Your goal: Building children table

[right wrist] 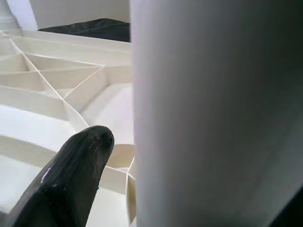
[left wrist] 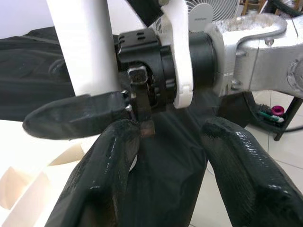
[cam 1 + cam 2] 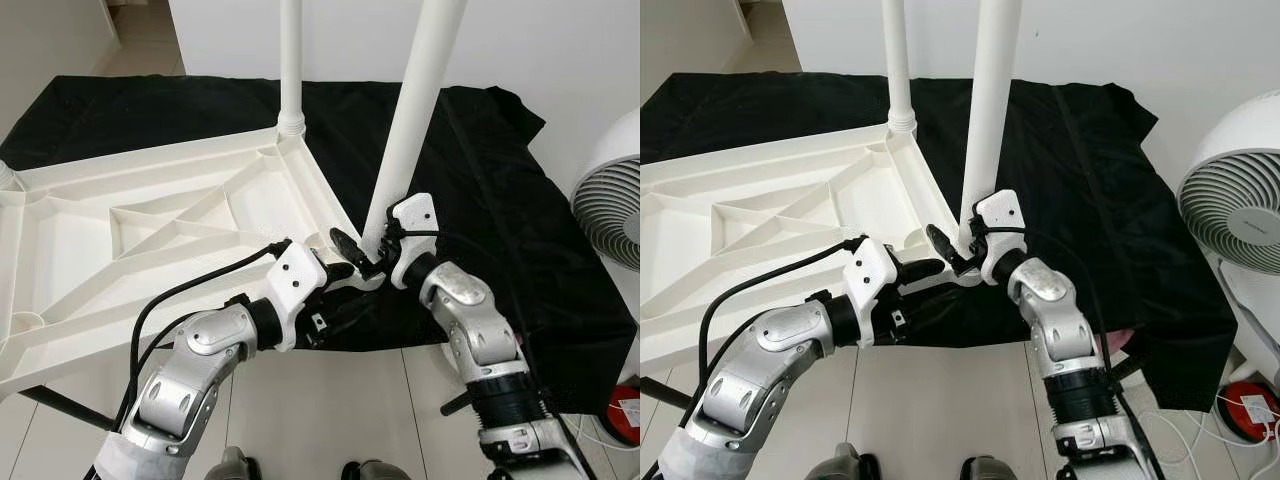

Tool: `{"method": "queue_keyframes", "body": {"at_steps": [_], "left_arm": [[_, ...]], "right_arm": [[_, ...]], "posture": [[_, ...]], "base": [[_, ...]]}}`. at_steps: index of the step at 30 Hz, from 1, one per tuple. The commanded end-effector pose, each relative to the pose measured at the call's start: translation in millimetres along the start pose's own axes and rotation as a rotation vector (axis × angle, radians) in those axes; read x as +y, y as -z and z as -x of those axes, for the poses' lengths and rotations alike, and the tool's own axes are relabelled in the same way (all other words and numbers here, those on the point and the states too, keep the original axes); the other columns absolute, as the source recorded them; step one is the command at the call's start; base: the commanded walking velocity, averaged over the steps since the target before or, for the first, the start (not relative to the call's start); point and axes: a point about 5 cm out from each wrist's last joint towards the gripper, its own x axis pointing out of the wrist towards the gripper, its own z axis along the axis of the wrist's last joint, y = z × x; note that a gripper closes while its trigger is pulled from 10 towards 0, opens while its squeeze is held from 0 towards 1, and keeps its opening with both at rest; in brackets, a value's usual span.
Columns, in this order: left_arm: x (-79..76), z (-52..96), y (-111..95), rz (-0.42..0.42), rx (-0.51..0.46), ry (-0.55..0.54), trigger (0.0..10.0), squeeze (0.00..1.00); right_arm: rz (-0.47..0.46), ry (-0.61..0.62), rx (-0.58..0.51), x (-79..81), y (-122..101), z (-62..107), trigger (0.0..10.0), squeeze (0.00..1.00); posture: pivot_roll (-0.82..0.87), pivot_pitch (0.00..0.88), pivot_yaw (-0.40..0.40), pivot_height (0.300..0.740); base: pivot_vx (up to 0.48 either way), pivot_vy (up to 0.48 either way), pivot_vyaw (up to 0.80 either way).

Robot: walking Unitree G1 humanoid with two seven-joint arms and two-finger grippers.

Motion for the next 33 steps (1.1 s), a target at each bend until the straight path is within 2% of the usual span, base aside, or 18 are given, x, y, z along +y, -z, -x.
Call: {"method": "queue_keyframes", "body": {"at_steps": [1, 6, 18, 19, 20, 21, 22, 25, 26, 33], "left_arm": [[3.7, 1.8, 11, 0.015, 0.025, -0.071, 10.0, 0.0], [6.0, 2.5, 24, 0.02, 0.042, -0.132, 10.0, 0.0], [8.3, 6.5, 30, 0.024, 0.054, -0.161, 10.0, 0.0], [8.7, 6.6, 30, 0.023, 0.053, -0.163, 10.0, 0.0], [8.7, 6.6, 30, 0.023, 0.053, -0.163, 10.0, 0.0], [8.9, 6.6, 30, 0.021, 0.049, -0.164, 10.0, 0.0], [8.6, 6.9, 30, 0.019, 0.047, -0.164, 10.0, 0.0], [8.4, 7.1, 30, 0.017, 0.044, -0.164, 10.0, 0.0], [8.3, 7.3, 30, 0.015, 0.043, -0.162, 10.0, 0.0], [7.0, 7.2, 29, 0.012, 0.04, -0.155, 10.0, 0.0]], "right_arm": [[0.006, -0.046, -0.003, -1.3, 1, -3.2, 10.0, 0.0], [0.019, -0.101, -0.003, -7.9, 3, -5.8, 10.0, 0.0], [0.046, -0.193, 0.041, -10.8, 17, -1.2, 10.0, 0.0], [0.04, -0.199, 0.044, -11.0, 19, -0.7, 9.6, 0.0], [0.04, -0.199, 0.044, -11.0, 19, -0.7, 9.6, 0.0], [0.04, -0.204, 0.047, -11.3, 22, -0.3, 4.1, 0.0], [0.028, -0.204, 0.052, -11.5, 25, 0.5, 0.5, 0.0], [0.02, -0.203, 0.055, -11.8, 26, 1.0, 0.5, 0.0], [0.018, -0.195, 0.052, -12.3, 28, 1.6, 0.0, 0.0], [0.006, -0.159, 0.037, -14.1, 28, 4.0, 0.0, 0.0]], "posture": [[-0.02, 0.074, 0.003, 0.74], [-0.02, 0.071, 0.006, 0.74], [-0.01, 0.079, 0.01, 0.74], [-0.01, 0.079, 0.01, 0.74], [-0.01, 0.079, 0.01, 0.74], [-0.01, 0.079, 0.01, 0.74], [-0.01, 0.087, 0.014, 0.74], [-0.01, 0.087, 0.014, 0.74], [-0.01, 0.081, 0.013, 0.74], [-0.01, 0.076, 0.01, 0.74]], "base": [[0.0, 0.0, 0.0], [0.0, 0.0, 0.0], [0.0, 0.0, 0.0], [0.0, 0.0, 0.0], [0.0, 0.0, 0.0], [0.0, 0.0, 0.0], [0.0, 0.0, 0.0], [0.0, 0.0, 0.0], [0.0, 0.0, 0.0], [0.0, 0.0, 0.0]]}}
